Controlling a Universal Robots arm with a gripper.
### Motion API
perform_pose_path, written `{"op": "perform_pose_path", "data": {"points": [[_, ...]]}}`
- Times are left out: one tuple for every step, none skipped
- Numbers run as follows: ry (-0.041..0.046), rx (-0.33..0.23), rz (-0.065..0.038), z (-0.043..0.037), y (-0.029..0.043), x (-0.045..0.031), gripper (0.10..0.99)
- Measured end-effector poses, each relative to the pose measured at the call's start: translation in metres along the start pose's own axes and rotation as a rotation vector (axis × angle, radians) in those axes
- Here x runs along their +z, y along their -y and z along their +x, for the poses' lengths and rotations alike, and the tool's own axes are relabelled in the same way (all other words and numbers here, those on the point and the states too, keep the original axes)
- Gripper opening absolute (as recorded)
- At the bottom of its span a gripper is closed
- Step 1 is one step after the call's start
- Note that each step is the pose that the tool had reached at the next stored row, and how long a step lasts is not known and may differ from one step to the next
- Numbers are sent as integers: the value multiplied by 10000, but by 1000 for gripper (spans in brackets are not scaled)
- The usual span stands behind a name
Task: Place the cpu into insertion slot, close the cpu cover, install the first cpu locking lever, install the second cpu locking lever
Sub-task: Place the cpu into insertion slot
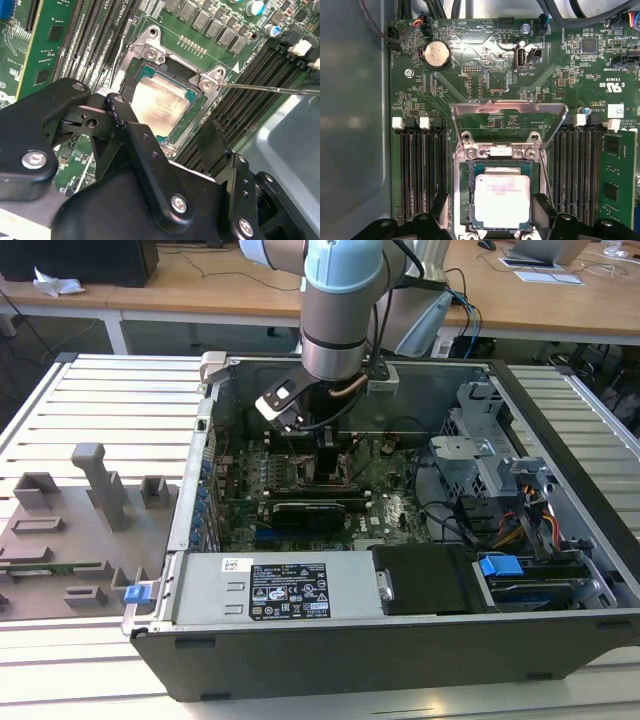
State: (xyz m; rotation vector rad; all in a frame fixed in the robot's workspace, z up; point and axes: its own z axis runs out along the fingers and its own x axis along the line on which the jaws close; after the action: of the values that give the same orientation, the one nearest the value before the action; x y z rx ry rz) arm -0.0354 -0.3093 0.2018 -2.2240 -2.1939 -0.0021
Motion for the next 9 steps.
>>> {"op": "perform_pose_path", "data": {"points": [[0,-3,-1,0,-1,4,757],[0,-9,0,0,-5,8,757],[0,-11,0,0,-8,10,757],[1,-14,0,1,-12,13,757],[1,-17,1,1,-15,15,757],[-1,-22,-1,4,-20,17,757],[1,-26,0,7,-25,17,757],[0,-30,0,10,-28,18,757],[0,-36,0,13,-31,19,757]]}}
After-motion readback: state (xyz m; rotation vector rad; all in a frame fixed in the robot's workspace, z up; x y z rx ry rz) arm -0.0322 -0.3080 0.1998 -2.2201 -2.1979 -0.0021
